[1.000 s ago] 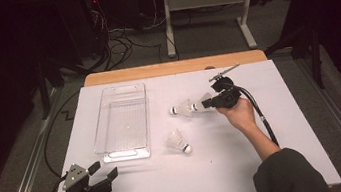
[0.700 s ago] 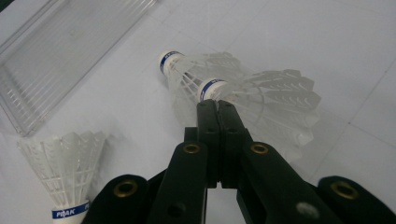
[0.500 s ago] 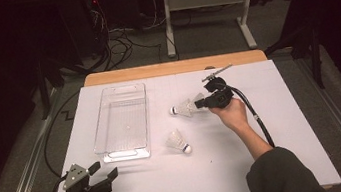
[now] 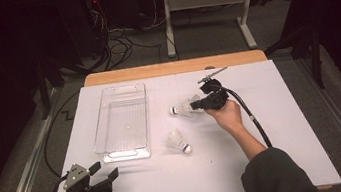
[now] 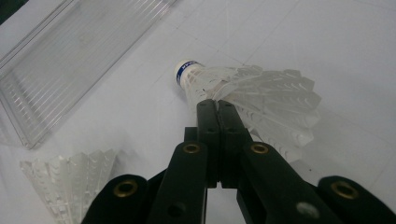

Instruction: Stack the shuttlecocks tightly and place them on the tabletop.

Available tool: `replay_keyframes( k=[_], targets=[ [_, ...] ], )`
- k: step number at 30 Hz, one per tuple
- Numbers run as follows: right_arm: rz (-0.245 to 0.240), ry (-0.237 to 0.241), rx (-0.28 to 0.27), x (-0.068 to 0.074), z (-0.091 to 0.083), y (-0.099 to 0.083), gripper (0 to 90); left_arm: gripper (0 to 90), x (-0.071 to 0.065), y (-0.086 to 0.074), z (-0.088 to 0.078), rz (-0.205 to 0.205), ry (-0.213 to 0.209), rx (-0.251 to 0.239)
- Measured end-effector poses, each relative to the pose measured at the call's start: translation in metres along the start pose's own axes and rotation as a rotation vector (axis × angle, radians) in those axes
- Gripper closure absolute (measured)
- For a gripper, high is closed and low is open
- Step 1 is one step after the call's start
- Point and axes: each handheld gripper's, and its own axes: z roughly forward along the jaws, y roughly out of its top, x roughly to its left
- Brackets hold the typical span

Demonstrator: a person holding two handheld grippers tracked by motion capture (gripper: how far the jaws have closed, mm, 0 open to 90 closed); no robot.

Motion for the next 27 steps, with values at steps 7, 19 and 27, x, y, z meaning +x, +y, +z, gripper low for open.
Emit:
replay_keyframes(
  k=[7, 19, 27],
  targets=[
    [0.001, 0.007, -0.014, 0.001, 0.006, 0.0, 90.0, 30.6, 0.0, 0.0, 0.0, 0.0, -0.001, 0.001],
    [0.014, 0.002, -0.032, -0.002, 0.011, -0.002, 90.0, 30.6, 0.0, 0.0, 0.0, 0.002, -0.002, 0.003],
    [0.023, -0.022, -0.016, -0.005, 0.012, -0.004, 90.0, 30.9, 0.0, 0.0, 0.0, 0.001, -0.005, 0.004]
  ],
)
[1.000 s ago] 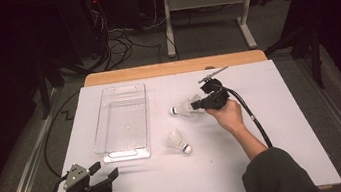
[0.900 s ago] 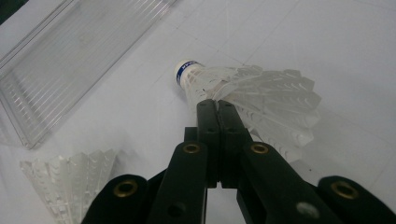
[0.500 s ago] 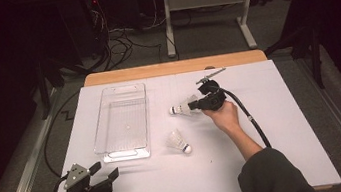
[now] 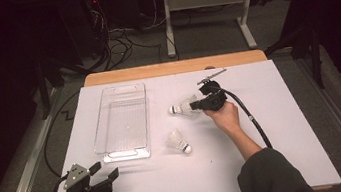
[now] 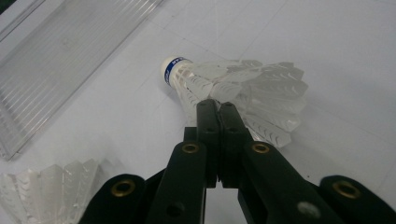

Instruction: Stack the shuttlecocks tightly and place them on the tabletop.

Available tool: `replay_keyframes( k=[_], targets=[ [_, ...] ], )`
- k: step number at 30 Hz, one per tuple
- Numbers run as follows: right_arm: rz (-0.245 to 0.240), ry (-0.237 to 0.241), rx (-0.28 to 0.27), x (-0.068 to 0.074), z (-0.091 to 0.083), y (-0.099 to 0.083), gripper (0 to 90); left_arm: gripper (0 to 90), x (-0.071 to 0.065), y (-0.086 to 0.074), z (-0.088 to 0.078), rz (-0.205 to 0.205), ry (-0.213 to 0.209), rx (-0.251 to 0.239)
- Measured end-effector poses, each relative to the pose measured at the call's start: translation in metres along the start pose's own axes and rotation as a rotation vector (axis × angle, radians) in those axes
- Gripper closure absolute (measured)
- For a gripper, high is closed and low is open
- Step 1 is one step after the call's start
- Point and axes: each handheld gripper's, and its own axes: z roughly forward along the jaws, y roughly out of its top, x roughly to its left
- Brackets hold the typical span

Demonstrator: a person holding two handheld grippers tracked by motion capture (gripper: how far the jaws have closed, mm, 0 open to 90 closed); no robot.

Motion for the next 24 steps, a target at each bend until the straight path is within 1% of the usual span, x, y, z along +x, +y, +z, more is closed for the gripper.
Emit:
replay_keyframes(
  k=[3, 6, 11, 15, 24],
  targets=[
    [-0.009, -0.012, 0.009, -0.0011, 0.0009, -0.0017, 90.0, 31.8, -0.0005, 0.0, 0.0002, 0.002, -0.001, 0.003],
    [0.0, -0.019, 0.021, -0.0022, 0.0014, -0.0032, 90.0, 31.7, -0.0002, 0.0, 0.0002, 0.001, 0.0, 0.003],
    [0.006, -0.014, 0.016, -0.0025, 0.0023, -0.0034, 90.0, 31.3, -0.0004, 0.0001, 0.0004, 0.002, 0.001, 0.004],
    [-0.01, -0.01, 0.005, -0.0004, 0.0041, -0.0029, 90.0, 31.3, -0.0002, 0.0, 0.0002, 0.001, 0.0, 0.003],
    [0.001, -0.016, 0.019, -0.0027, 0.0073, -0.0038, 89.2, 31.3, -0.0006, 0.0001, 0.0006, 0.002, -0.001, 0.003]
  ],
)
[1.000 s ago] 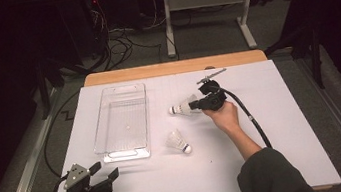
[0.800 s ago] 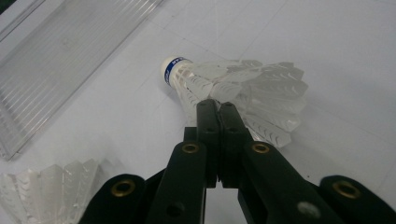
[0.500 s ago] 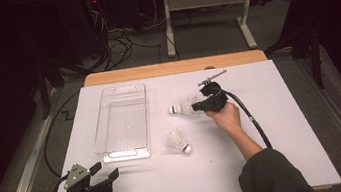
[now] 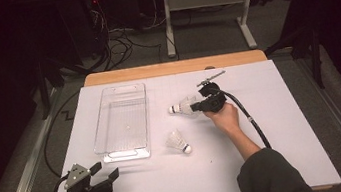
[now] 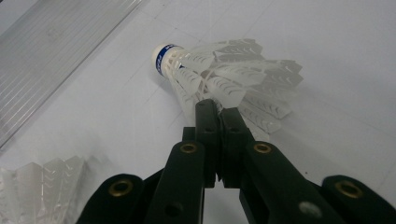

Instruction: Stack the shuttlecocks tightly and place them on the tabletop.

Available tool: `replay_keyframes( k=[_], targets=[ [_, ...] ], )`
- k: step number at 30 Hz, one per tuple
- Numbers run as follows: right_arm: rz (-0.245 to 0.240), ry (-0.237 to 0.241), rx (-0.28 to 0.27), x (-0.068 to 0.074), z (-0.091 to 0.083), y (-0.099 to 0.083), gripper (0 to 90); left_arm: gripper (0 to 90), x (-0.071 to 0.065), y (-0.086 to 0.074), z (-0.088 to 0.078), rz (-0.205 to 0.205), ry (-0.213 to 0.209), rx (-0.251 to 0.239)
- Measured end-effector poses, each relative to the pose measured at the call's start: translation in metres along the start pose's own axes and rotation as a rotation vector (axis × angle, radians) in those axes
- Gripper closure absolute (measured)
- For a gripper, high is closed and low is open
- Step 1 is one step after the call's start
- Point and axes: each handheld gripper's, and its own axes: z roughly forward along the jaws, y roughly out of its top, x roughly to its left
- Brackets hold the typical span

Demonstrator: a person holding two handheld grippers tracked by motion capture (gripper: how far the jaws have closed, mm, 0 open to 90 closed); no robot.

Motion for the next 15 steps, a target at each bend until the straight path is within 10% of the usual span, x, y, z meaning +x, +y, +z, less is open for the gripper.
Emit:
replay_keyframes(
  k=[15],
  targets=[
    [-0.001, -0.036, 0.004, 0.0005, -0.0002, 0.0006, 77.2, 31.3, 0.0004, 0.0, 0.0, -0.002, -0.001, 0.0]
  ],
)
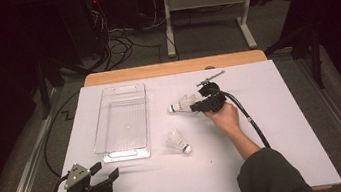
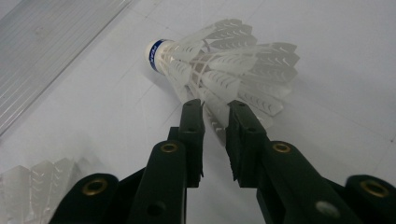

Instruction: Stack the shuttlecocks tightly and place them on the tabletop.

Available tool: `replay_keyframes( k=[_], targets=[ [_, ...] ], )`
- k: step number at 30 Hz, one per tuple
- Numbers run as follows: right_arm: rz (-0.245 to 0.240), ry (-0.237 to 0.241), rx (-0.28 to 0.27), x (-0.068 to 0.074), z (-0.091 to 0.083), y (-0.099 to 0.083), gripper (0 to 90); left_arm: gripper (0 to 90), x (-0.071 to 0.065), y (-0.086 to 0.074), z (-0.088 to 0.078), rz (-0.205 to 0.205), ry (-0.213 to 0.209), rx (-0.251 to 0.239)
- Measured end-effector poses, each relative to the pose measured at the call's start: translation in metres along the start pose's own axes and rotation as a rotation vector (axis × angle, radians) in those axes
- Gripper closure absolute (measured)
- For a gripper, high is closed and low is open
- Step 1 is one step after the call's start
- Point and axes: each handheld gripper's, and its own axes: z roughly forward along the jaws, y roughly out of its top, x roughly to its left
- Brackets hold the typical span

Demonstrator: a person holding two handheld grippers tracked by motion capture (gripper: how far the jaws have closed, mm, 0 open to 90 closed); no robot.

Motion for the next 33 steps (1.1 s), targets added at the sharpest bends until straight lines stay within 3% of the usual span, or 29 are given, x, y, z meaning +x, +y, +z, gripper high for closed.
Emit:
replay_keyframes(
  k=[33],
  targets=[
    [-0.019, -0.008, 0.004, 0.001, -0.012, -0.005, 74.3, 31.3, -0.001, 0.0, 0.0, 0.001, 0.001, 0.001]
  ],
)
